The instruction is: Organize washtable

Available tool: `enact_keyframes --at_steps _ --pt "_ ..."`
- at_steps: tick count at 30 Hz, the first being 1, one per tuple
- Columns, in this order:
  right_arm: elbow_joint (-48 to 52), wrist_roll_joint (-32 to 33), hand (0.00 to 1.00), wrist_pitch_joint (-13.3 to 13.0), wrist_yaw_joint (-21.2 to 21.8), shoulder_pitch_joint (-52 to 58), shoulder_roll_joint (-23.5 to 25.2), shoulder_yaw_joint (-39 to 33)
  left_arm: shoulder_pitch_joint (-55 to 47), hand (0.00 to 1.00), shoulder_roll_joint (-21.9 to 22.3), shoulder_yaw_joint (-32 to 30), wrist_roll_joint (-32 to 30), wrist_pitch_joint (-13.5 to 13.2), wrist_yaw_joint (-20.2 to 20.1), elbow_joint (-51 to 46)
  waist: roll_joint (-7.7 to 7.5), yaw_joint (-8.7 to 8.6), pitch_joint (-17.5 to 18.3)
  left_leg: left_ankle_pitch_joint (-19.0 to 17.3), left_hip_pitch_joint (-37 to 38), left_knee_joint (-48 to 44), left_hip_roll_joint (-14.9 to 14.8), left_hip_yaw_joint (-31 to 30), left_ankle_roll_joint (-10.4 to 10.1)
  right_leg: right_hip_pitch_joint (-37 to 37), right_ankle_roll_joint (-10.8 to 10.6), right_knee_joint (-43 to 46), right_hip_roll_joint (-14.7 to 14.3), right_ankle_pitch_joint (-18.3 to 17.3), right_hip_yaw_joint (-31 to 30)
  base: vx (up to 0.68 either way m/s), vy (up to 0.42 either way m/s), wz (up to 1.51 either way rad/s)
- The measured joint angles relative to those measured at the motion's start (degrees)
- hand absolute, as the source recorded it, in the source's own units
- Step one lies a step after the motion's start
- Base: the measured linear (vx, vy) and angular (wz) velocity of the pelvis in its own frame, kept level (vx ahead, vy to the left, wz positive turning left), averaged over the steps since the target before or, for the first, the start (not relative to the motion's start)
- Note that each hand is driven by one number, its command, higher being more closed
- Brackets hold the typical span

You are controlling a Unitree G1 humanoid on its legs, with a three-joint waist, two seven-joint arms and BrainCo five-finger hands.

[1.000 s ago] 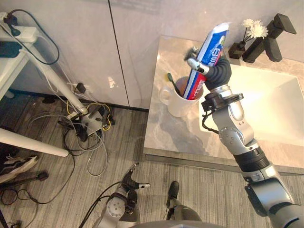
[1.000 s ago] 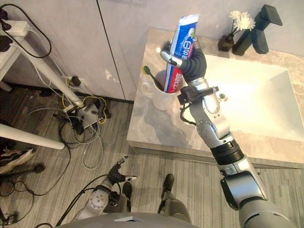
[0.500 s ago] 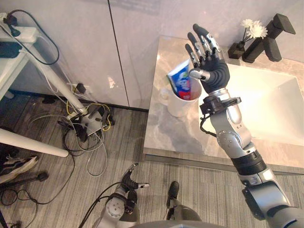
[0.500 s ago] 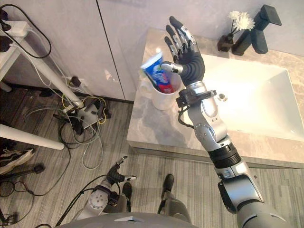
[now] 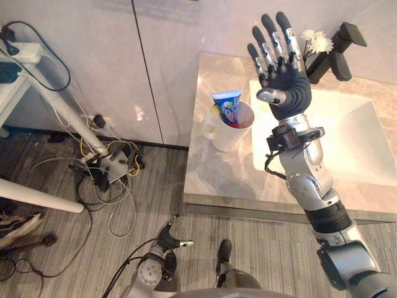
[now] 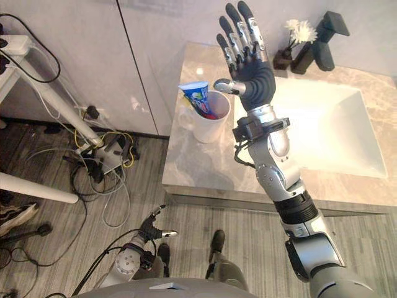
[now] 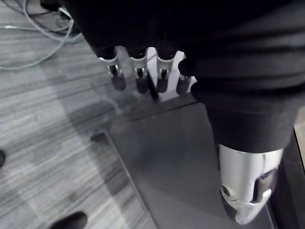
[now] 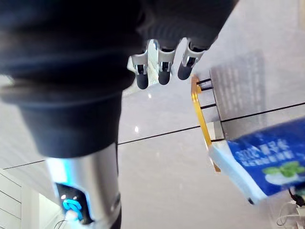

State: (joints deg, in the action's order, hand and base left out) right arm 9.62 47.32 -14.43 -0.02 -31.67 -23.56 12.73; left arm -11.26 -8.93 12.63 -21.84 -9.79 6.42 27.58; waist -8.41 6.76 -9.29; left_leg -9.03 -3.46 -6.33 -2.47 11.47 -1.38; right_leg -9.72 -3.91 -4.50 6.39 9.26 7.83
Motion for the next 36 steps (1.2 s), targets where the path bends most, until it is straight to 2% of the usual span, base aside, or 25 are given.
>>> enact_keyframes --at_steps 3,7,10,13,15,17,20,21,22,23,26,27,29,31,34,36 --pt "3.97 0.03 0.00 -0.64 0.00 2.31 -0.01 -3.34 0.21 0.00 -0.05 0.00 -0.19 -0.03 0.02 1.90 -0.01 -0.17 0.06 0.00 0.32 -0.03 0.02 0.54 0.00 0.03 0.00 0.07 -0.02 0.00 -0.65 -0.02 0.000 -0.09" --pt "6.95 -0.06 0.00 -1.81 0.00 6.75 -0.08 -10.18 0.43 0.00 0.10 0.07 -1.79 -0.09 -0.13 3.42 0.28 -1.56 1.42 -0.02 0.78 0.05 0.04 0.68 0.00 0.46 0.00 0.05 0.06 0.00 -0.65 0.00 0.000 0.00" --pt "10.75 -0.19 0.00 -2.97 -0.79 12.92 -0.06 -18.60 0.79 0.00 0.51 0.13 -3.56 -0.42 -0.19 4.53 1.14 -1.82 3.61 -0.10 0.99 0.49 0.06 0.92 0.06 0.70 -0.02 0.04 -0.01 -0.04 -0.67 0.01 0.004 -0.02" --pt "13.38 -1.96 0.00 -4.79 -2.53 19.42 0.92 -26.78 2.03 0.00 0.84 -0.10 -4.51 -1.30 -0.17 7.65 2.55 -3.26 4.93 -0.12 2.33 0.86 0.17 1.53 0.10 1.53 -0.03 0.07 0.01 -0.05 -0.88 0.00 0.012 -0.11" --pt "13.53 -3.64 0.00 -5.62 -4.55 25.31 5.41 -32.02 2.58 0.00 1.71 -1.60 -5.63 -1.47 0.00 9.79 3.21 -4.68 6.16 -0.32 3.09 1.20 0.17 2.56 0.12 1.71 0.01 0.00 -0.05 -0.26 -1.54 -0.01 0.010 -0.21" --pt "14.34 -4.20 0.00 -5.58 -6.41 30.71 9.81 -35.04 3.40 0.00 2.27 -2.08 -5.70 -1.49 0.56 12.17 3.73 -5.00 6.67 -0.46 3.87 1.39 0.06 3.77 -0.06 1.72 0.02 0.01 -0.14 -0.31 -2.45 -0.01 0.012 -0.30" --pt "17.25 -8.40 0.00 -5.72 -9.55 37.97 16.20 -38.05 4.43 0.00 3.51 -3.68 -6.69 -1.39 1.67 15.75 4.85 -6.81 7.36 -0.62 4.16 1.41 0.00 4.38 -0.13 1.70 -0.03 0.03 -0.28 -0.39 -2.95 -0.01 -0.001 -0.20" --pt "17.84 -14.98 0.00 -5.69 -13.26 41.41 19.99 -39.29 4.49 0.00 4.16 -4.40 -7.11 -1.30 2.70 17.07 5.15 -7.19 7.56 -0.69 4.67 1.45 -0.09 5.41 -0.23 1.62 -0.03 0.04 -0.58 -0.38 -4.02 -0.01 0.001 -0.29" --pt "17.54 -17.89 0.00 -5.65 -14.80 42.68 21.49 -39.69 4.51 0.00 4.32 -4.57 -7.71 -1.21 3.10 17.62 5.20 -7.42 7.60 -0.77 4.88 1.42 -0.12 5.58 -0.34 1.63 -0.02 0.05 -0.64 -0.36 -4.35 -0.01 -0.001 -0.31" --pt "16.46 -21.75 0.00 -5.48 -17.09 45.45 24.05 -39.93 4.46 0.00 4.38 -4.60 -8.27 -1.17 3.61 18.25 5.28 -7.95 7.65 -0.92 4.95 1.33 -0.21 5.63 -0.45 1.63 -0.02 0.16 -0.76 -0.36 -4.64 -0.01 -0.001 -0.15" --pt "9.78 -27.62 0.00 -4.45 -21.28 51.27 26.66 -39.10 4.91 0.00 4.53 -4.90 -8.82 -0.75 5.15 21.21 5.21 -8.08 7.62 -1.25 5.76 1.27 -0.35 6.80 -0.62 1.55 0.01 0.67 -1.10 -0.40 -5.81 -0.01 0.007 -0.23" --pt "6.41 -30.22 0.00 -2.95 -23.73 53.89 27.64 -38.95 4.93 0.00 4.54 -4.91 -8.93 -0.02 6.30 22.75 5.44 -8.11 7.55 -1.53 5.96 1.38 -0.42 7.11 -0.63 1.52 0.13 1.10 -1.19 -0.54 -6.12 0.00 0.016 -0.14" --pt "2.24 -32.11 0.00 -2.32 -25.15 56.34 28.66 -38.32 5.11 0.00 4.49 -4.95 -8.94 0.49 7.19 24.53 5.54 -8.09 7.48 -1.73 6.07 1.29 -0.44 7.56 -0.67 1.40 0.12 1.25 -1.27 -0.54 -6.56 0.00 0.017 -0.13" --pt "-2.48 -34.08 0.00 -0.62 -26.77 58.24 29.19 -36.73 5.37 0.00 4.48 -5.54 -8.80 0.95 8.61 26.26 5.78 -8.05 7.34 -1.78 6.27 1.23 -0.48 8.46 -0.59 1.34 0.06 1.32 -1.37 -0.49 -7.19 0.00 0.015 -0.15" --pt "-9.76 -37.78 0.00 0.99 -28.40 60.19 29.38 -33.31 6.93 0.00 4.41 -5.69 -8.88 1.98 10.37 29.02 6.74 -8.11 6.62 -2.07 7.55 1.29 -0.60 9.99 -0.69 1.87 -0.05 1.37 -1.81 -0.41 -8.51 0.00 0.012 -0.25" --pt "-20.46 -41.32 0.00 1.89 -28.72 59.69 29.01 -31.26 7.36 0.00 4.39 -5.72 -8.83 2.41 11.58 29.87 7.00 -8.09 6.44 -2.28 8.13 1.31 -0.87 11.05 -0.96 1.87 -0.05 1.44 -2.29 -0.41 -9.48 0.01 -0.008 -0.25"
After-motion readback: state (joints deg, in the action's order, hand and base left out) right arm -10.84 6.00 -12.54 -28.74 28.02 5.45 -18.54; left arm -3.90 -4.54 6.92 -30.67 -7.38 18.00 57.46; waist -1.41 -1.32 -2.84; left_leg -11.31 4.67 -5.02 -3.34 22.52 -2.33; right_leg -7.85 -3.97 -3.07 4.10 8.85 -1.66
